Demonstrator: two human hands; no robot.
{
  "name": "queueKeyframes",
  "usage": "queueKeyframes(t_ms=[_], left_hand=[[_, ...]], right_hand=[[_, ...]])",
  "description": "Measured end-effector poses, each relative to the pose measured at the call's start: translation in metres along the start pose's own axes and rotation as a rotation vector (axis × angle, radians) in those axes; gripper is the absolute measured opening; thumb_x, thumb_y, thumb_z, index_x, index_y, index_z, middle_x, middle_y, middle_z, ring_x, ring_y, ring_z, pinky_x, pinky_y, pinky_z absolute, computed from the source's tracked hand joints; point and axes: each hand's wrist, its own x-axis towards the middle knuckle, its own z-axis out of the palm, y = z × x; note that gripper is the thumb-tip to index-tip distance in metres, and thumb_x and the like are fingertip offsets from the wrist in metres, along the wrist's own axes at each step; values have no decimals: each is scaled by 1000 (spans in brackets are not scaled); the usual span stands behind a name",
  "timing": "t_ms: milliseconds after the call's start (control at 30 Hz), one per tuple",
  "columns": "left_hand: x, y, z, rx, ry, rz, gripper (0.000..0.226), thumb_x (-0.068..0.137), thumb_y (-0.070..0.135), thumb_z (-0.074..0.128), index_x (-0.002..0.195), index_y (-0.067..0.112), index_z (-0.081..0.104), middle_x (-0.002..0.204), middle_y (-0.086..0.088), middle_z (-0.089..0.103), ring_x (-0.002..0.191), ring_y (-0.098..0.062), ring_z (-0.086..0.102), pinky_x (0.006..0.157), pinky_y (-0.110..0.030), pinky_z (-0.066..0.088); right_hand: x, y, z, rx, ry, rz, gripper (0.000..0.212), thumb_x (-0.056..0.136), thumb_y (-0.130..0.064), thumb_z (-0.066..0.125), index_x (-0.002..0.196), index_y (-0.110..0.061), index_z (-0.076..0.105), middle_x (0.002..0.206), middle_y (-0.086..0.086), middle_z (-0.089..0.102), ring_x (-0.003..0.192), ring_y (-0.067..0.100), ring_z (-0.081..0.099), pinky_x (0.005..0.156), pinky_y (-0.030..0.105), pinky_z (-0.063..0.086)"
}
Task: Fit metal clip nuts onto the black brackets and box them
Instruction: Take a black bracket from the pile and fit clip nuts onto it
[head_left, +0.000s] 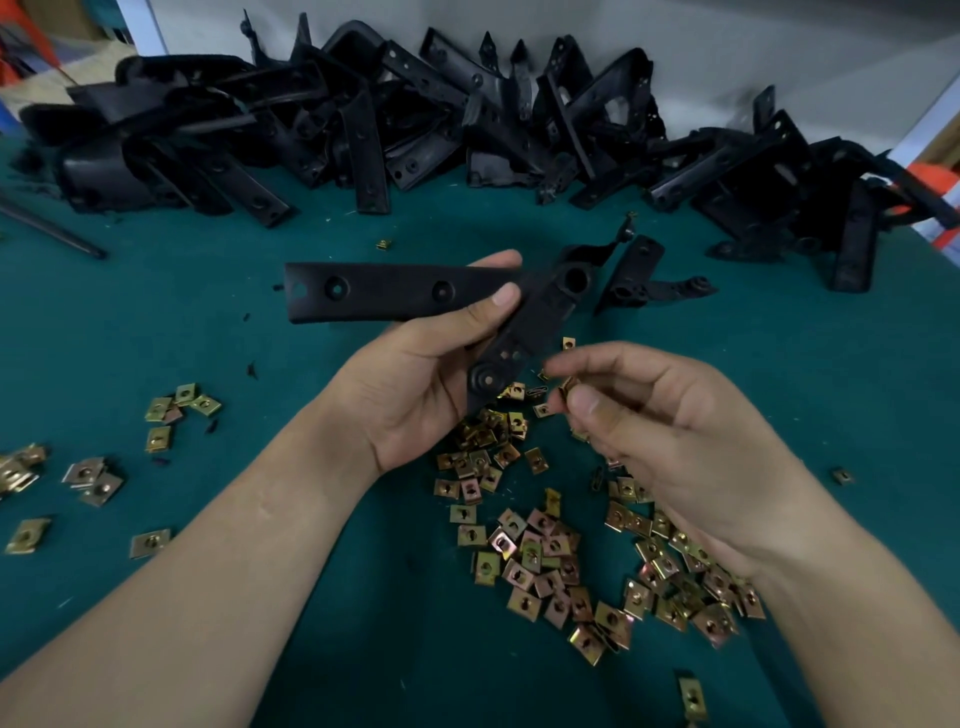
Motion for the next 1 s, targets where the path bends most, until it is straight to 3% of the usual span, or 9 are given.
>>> queueKeyframes(t_ms=[67, 167, 267, 433, 667, 867, 1000], left_hand=[[1, -1, -1, 19, -3, -1, 42, 81, 17, 74, 123, 21, 70, 117, -6, 75, 103, -16, 73, 78, -24, 58], [1, -1, -1, 49, 0, 4, 46, 78, 19, 76, 124, 22, 70, 118, -6, 74, 106, -16, 71, 86, -25, 59], [1, -1, -1, 51, 2, 4, 46, 81, 18, 74, 127, 20, 68, 119, -7, 74, 107, -17, 71, 87, -25, 58], [1, -2, 0, 60, 8, 2, 43, 85, 14, 69, 128, 19, 66, 115, -7, 75, 103, -17, 73, 80, -24, 58], [1, -1, 1, 48, 11, 7, 43, 84, 12, 67, 127, 17, 66, 112, -8, 75, 100, -16, 73, 78, -23, 58], [1, -1, 0, 32, 3, 8, 45, 85, 12, 68, 130, 15, 65, 117, -11, 74, 106, -19, 72, 80, -24, 58], [0, -2, 0, 43, -16, 13, 46, 83, 16, 71, 129, 17, 64, 118, -9, 74, 106, -18, 72, 81, -23, 57]], right_hand=[[0, 1, 0, 54, 9, 21, 22, 76, -22, 72, 97, -20, 78, 93, 0, 77, 86, 5, 69, 77, 14, 52], [0, 1, 2, 26, 12, 35, 19, 74, -25, 73, 92, -26, 79, 88, -7, 74, 86, 4, 66, 80, 15, 52], [1, 0, 3, -17, 9, 27, 15, 84, -17, 70, 92, -27, 78, 80, -13, 71, 76, -4, 62, 69, 11, 49], [1, 0, 3, -50, -33, 51, 26, 96, -2, 60, 95, -22, 77, 71, -16, 67, 66, -5, 58, 59, 7, 43], [2, 0, 7, -165, 32, 64, 27, 102, -12, 55, 96, -28, 76, 81, -8, 74, 72, 0, 61, 60, 8, 44], [1, 0, 6, -41, 67, 82, 19, 91, -9, 68, 94, -24, 79, 86, -5, 76, 72, -5, 63, 60, 9, 46], [2, -2, 8, 135, 97, 99, 25, 73, -27, 72, 97, -28, 81, 86, -3, 73, 69, -1, 57, 57, 12, 43]])
